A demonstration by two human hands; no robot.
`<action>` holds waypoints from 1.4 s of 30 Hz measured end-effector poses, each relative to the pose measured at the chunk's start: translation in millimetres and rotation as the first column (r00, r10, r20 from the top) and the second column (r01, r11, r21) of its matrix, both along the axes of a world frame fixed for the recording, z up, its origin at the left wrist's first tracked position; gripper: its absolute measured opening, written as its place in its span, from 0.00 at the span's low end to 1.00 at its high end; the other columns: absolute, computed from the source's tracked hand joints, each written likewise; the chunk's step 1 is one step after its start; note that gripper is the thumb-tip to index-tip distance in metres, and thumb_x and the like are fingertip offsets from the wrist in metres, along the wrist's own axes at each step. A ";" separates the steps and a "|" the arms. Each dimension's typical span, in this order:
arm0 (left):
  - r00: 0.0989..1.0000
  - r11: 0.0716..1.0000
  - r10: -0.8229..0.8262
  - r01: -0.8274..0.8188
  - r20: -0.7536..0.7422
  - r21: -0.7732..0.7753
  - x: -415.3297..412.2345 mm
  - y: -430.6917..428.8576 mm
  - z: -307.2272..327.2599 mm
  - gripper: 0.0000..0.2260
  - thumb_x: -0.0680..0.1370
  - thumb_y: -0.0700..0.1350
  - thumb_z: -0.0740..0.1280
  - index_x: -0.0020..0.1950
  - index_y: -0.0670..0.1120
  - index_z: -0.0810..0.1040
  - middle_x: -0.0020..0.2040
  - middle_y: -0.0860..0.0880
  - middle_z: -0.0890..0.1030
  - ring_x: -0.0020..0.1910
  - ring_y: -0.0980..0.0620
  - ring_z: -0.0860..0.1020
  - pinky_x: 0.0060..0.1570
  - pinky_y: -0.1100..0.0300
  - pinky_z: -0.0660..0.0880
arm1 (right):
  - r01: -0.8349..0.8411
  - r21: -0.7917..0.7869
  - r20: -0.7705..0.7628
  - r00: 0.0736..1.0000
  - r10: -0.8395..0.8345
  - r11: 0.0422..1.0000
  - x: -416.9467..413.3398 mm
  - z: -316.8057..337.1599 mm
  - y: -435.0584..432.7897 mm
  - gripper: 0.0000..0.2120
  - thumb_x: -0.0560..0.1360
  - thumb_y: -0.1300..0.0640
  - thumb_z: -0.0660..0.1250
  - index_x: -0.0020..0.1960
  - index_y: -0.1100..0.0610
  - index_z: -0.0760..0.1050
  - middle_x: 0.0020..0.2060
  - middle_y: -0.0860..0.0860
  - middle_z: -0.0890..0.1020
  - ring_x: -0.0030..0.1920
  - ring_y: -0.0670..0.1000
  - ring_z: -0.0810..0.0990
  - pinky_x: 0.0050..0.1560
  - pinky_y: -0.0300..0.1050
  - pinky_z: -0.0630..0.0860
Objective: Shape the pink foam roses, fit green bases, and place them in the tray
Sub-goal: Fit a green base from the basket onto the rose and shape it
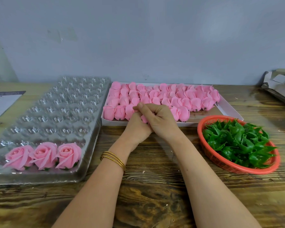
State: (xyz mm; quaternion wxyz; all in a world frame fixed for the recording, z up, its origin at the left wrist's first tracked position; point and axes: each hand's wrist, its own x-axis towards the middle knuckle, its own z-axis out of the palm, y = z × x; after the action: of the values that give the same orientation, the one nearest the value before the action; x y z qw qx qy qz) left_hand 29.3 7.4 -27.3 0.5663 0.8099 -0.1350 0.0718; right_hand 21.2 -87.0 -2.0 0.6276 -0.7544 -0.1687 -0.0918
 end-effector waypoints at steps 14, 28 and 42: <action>0.986 0.971 0.166 -0.169 0.030 0.168 8.6 -0.7 -4.6 0.09 0.80 0.42 0.64 0.43 0.54 0.73 0.38 0.59 0.73 0.38 0.66 0.73 0.36 0.84 0.64 | -0.037 -0.221 -0.027 0.999 0.032 0.975 -2.4 -0.5 -5.9 0.18 0.79 0.51 0.66 0.66 0.55 0.76 0.62 0.50 0.80 0.64 0.46 0.76 0.70 0.50 0.70; 0.988 0.987 0.140 -0.144 0.061 0.074 -8.4 0.4 9.8 0.14 0.72 0.38 0.71 0.35 0.57 0.75 0.30 0.59 0.78 0.34 0.64 0.76 0.32 0.74 0.67 | 0.132 0.129 -0.034 0.991 -0.128 0.983 -5.5 13.2 -7.4 0.09 0.79 0.51 0.62 0.47 0.52 0.81 0.46 0.51 0.85 0.53 0.50 0.83 0.60 0.52 0.78; 0.960 0.931 0.201 -0.248 0.193 0.268 -11.3 -1.2 12.3 0.08 0.77 0.36 0.64 0.43 0.44 0.81 0.41 0.44 0.83 0.37 0.54 0.73 0.34 0.74 0.66 | 0.196 -0.122 0.102 0.978 -0.184 0.973 -3.9 -3.9 6.8 0.20 0.82 0.55 0.60 0.40 0.69 0.77 0.32 0.62 0.79 0.39 0.61 0.78 0.43 0.58 0.74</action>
State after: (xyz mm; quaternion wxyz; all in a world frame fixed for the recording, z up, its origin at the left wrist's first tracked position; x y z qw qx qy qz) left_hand 18.0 6.2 -15.0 0.4167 0.8856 -0.0961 0.1815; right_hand 17.3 -80.2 -5.8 0.5567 -0.8018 -0.1294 -0.1742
